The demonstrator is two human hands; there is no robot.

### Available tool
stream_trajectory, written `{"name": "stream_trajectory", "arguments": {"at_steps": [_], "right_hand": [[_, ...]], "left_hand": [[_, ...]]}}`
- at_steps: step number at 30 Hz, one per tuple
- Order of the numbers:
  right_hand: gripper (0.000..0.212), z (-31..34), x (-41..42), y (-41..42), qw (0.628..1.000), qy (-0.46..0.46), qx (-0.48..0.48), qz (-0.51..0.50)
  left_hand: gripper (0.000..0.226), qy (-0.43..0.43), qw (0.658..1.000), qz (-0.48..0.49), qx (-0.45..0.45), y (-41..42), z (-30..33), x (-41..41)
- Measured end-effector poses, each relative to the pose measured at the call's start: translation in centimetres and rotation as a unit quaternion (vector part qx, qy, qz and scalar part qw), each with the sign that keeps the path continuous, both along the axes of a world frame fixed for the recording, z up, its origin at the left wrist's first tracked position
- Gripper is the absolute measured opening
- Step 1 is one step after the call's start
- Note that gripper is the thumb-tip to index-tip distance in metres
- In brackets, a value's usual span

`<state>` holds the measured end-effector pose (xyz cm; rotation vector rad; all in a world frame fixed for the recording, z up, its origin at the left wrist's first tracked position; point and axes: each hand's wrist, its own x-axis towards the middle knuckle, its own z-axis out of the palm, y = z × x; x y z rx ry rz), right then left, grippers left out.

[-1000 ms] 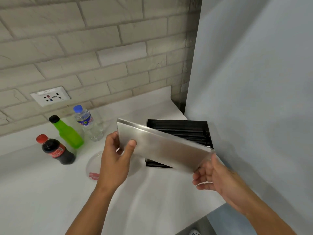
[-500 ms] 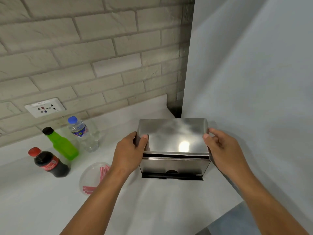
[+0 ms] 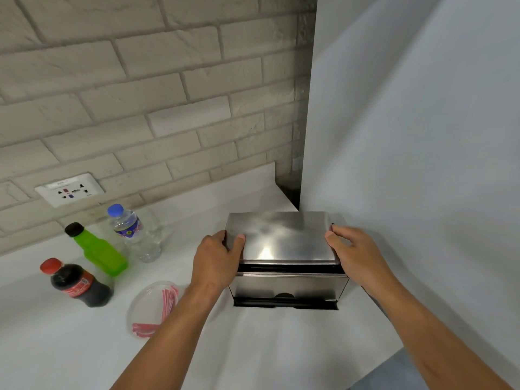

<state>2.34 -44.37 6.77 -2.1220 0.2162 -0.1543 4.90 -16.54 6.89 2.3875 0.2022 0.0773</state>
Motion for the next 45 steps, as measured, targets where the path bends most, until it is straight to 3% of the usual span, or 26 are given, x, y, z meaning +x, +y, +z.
{"name": "stream_trajectory", "arguments": {"at_steps": [13, 17, 19, 21, 24, 27, 30, 45], "right_hand": [[0.038, -1.9, -1.4, -2.6, 0.998, 0.014, 0.048, 0.027], [0.034, -2.2, -1.3, -2.5, 0.998, 0.007, 0.028, 0.056], [0.026, -2.7, -1.4, -2.5, 0.998, -0.016, -0.002, 0.058], [0.04, -3.0, -1.7, -2.6, 0.994, -0.025, -0.059, 0.084], [0.065, -3.2, -2.4, -3.2, 0.978, -0.013, -0.116, 0.171], [0.074, -3.8, -3.1, -4.0, 0.959, -0.007, -0.167, 0.231], [0.085, -4.1, -3.5, -4.4, 0.95, -0.016, -0.203, 0.236], [0.078, -4.3, -3.7, -4.5, 0.953, -0.029, -0.2, 0.224]], "left_hand": [[0.041, -0.013, 0.999, -0.009, 0.048, -1.2, -0.7, -0.9], [0.043, -0.059, 0.991, -0.061, 0.1, -1.6, -0.6, -0.9], [0.049, -0.133, 0.966, -0.156, 0.157, -2.1, -0.3, -1.1], [0.06, -0.175, 0.926, -0.253, 0.219, -3.2, -0.3, -1.4], [0.081, -0.135, 0.894, -0.341, 0.255, -5.3, -0.7, -1.7], [0.087, -0.123, 0.865, -0.389, 0.294, -6.7, -1.5, -1.6], [0.082, -0.118, 0.857, -0.391, 0.316, -7.3, -2.0, -1.4], [0.076, -0.14, 0.864, -0.38, 0.299, -7.6, -2.2, -1.7]]}}
